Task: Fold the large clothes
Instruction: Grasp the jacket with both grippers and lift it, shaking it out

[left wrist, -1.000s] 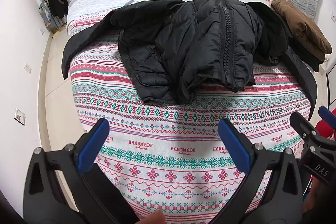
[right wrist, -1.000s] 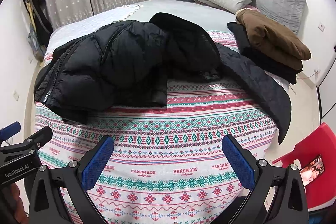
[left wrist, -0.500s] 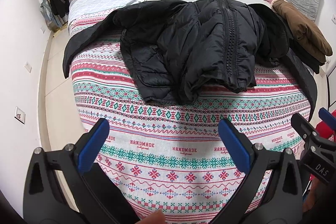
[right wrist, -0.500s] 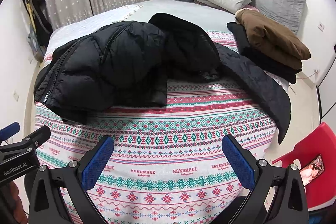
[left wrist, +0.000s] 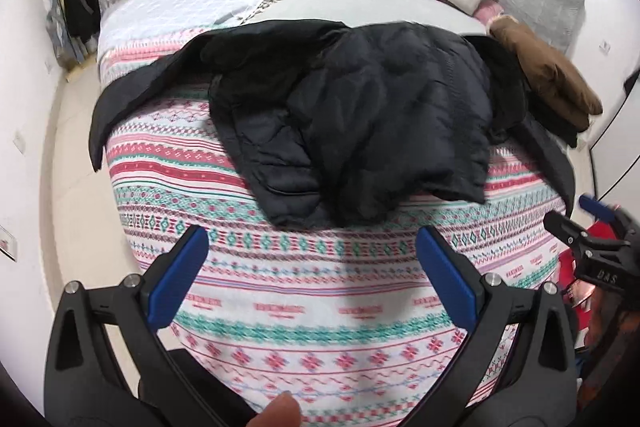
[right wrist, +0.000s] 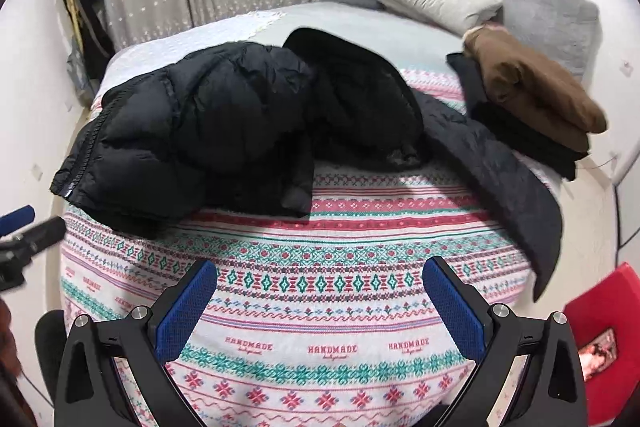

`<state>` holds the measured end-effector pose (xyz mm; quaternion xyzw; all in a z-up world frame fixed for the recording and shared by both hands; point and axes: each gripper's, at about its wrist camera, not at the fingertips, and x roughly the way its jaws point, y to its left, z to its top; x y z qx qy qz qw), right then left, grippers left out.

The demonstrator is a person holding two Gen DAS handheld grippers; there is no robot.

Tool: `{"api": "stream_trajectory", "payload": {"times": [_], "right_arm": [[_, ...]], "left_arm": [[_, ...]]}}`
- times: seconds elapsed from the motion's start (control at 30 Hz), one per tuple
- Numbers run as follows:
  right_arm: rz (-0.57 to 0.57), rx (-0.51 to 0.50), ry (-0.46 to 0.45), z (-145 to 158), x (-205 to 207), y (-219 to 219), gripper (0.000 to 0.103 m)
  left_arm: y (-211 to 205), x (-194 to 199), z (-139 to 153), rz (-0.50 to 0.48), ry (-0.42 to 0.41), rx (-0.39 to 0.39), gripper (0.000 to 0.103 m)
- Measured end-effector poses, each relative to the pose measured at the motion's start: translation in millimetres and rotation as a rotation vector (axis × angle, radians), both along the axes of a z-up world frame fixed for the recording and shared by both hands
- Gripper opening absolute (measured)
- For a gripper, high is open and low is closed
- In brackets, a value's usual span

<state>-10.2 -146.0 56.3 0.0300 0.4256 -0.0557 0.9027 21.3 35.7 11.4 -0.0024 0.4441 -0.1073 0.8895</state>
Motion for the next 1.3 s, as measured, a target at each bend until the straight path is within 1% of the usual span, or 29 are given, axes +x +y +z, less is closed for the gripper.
{"api": "stream_trajectory", "payload": {"times": [0.03, 0.07, 0.17, 0.2, 0.23, 0.33, 0.4, 0.43, 0.47, 0.5, 0.53, 0.57, 0.6, 0.63, 0.67, 0.7, 0.73, 0.77, 0.8, 0.87, 0.93, 1.1, 1.17, 1.23, 1.27, 1.3], "right_arm": [[0.005, 0.036, 0.017, -4.3, 6.0, -8.3, 0.103], [0.004, 0.055, 0.026, -7.0, 10.3, -12.8, 0.103], [0.009, 0.121, 0.053, -19.4, 32.9, -27.8, 0.103], [0.014, 0.146, 0.058, -24.6, 42.5, -31.7, 0.103], [0.016, 0.176, 0.071, -31.1, 53.7, -35.7, 0.103], [0.031, 0.275, 0.105, -53.1, 88.3, -44.1, 0.103], [0.028, 0.324, 0.107, -64.7, 106.9, -47.8, 0.1], [0.03, 0.346, 0.108, -69.4, 114.1, -49.4, 0.097], [0.032, 0.381, 0.11, -76.0, 123.8, -50.9, 0.093], [0.033, 0.398, 0.112, -80.7, 130.1, -51.2, 0.09], [0.034, 0.417, 0.116, -85.5, 135.9, -51.5, 0.084], [0.037, 0.445, 0.12, -92.0, 142.8, -51.6, 0.075], [0.038, 0.459, 0.125, -96.5, 146.9, -51.2, 0.068], [0.042, 0.473, 0.133, -101.8, 151.2, -50.2, 0.055], [0.05, 0.485, 0.139, -108.6, 156.0, -47.6, 0.044], [0.056, 0.485, 0.133, -111.7, 158.3, -46.2, 0.04], [0.068, 0.483, 0.121, -113.5, 159.1, -44.0, 0.029], [0.084, 0.488, 0.117, -114.1, 159.2, -42.6, 0.023], [0.095, 0.498, 0.115, -113.8, 158.5, -42.4, 0.013], [0.097, 0.479, 0.102, -106.8, 151.8, -43.2, 0.007], [0.099, 0.449, 0.077, -90.7, 137.3, -45.4, 0.006], [0.113, 0.358, 0.003, -29.4, 77.9, -57.9, 0.005], [0.113, 0.324, -0.025, 2.5, 49.3, -67.2, 0.005], [0.106, 0.285, -0.049, 22.0, 26.7, -76.6, 0.005], [0.098, 0.257, -0.067, 40.3, 6.8, -84.9, 0.005], [0.091, 0.238, -0.078, 49.7, -6.0, -89.6, 0.005]], "left_arm": [[11.4, 5.3, -0.5, 0.013, 0.008, -0.026, 0.103], [20.4, 11.8, -2.3, 0.032, 0.012, -0.029, 0.103], [39.0, 36.5, -14.6, 0.093, 0.014, 0.03, 0.103], [43.3, 46.1, -21.3, 0.099, 0.031, 0.028, 0.102], [47.6, 55.6, -29.8, 0.096, 0.057, 0.007, 0.102], [49.2, 82.1, -56.0, 0.062, 0.138, -0.09, 0.097], [41.8, 96.4, -71.8, 0.044, 0.163, -0.088, 0.089], [36.7, 102.0, -79.4, 0.029, 0.172, -0.086, 0.088], [32.2, 107.5, -87.0, 0.016, 0.184, -0.089, 0.085], [27.6, 112.8, -95.9, 0.004, 0.205, -0.102, 0.08], [23.8, 117.8, -104.2, -0.009, 0.23, -0.127, 0.077], [20.7, 120.9, -109.3, -0.016, 0.239, -0.142, 0.076], [17.1, 122.4, -110.9, -0.019, 0.222, -0.141, 0.076], [13.4, 122.7, -110.4, -0.031, 0.203, -0.141, 0.073], [10.6, 123.3, -110.0, -0.041, 0.194, -0.146, 0.059], [8.4, 124.3, -110.0, -0.048, 0.194, -0.146, 0.049], [7.6, 124.1, -109.1, -0.046, 0.19, -0.143, 0.044], [8.3, 124.0, -107.3, -0.045, 0.186, -0.144, 0.03], [9.2, 123.7, -103.8, -0.046, 0.183, -0.152, 0.019], [17.5, 117.6, -86.2, -0.032, 0.166, -0.157, 0.016], [27.1, 105.3, -60.2, -0.023, 0.122, -0.159, 0.014], [54.3, 62.5, 7.6, -0.023, 0.005, -0.168, 0.013], [67.1, 43.1, 31.3, -0.029, -0.03, -0.174, 0.013], [78.6, 25.0, 48.5, -0.038, -0.057, -0.174, 0.013], [83.1, 15.4, 55.8, -0.044, -0.068, -0.17, 0.013], [87.5, 6.4, 60.7, -0.052, -0.076, -0.16, 0.013]]}}
